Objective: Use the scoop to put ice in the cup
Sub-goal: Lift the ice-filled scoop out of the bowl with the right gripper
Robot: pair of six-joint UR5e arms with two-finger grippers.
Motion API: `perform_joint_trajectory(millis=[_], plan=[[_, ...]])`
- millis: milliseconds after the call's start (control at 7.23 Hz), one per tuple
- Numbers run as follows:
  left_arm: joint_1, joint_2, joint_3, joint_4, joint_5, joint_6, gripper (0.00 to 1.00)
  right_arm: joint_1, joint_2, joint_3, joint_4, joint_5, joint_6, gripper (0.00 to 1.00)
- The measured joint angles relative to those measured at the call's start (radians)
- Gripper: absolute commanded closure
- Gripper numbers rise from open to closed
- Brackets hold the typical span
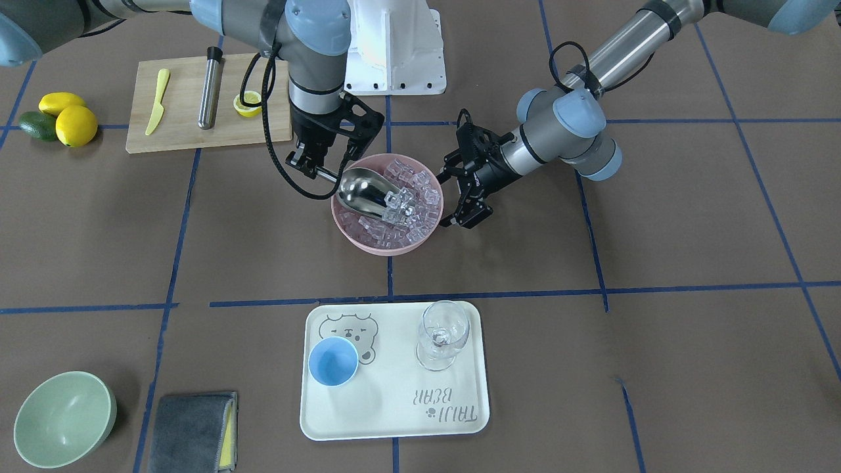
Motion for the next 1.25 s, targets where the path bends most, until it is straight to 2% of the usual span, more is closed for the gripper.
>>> perform_joint_trajectory(millis=[277, 554, 969, 1246], plan=[[0.0, 0.0, 0.0, -0.001, 0.0, -0.001, 0.0, 0.003, -0.047, 0.06, 0.058, 0.006, 0.014, 1.0], [0.0, 0.0, -0.001, -0.001, 0.0, -0.001, 0.0, 0.011, -0.097, 0.142, 0.046, 0.011, 0.015, 1.0], [0.0, 0.0, -0.001, -0.002, 0.0, -0.002, 0.0, 0.069, -0.087, 0.197, -0.102, 0.053, 0.02, 1.0], [0.0, 0.0, -0.001, -0.002, 0.0, -0.001, 0.0, 0.175, -0.041, 0.184, -0.201, 0.13, 0.039, 1.0]])
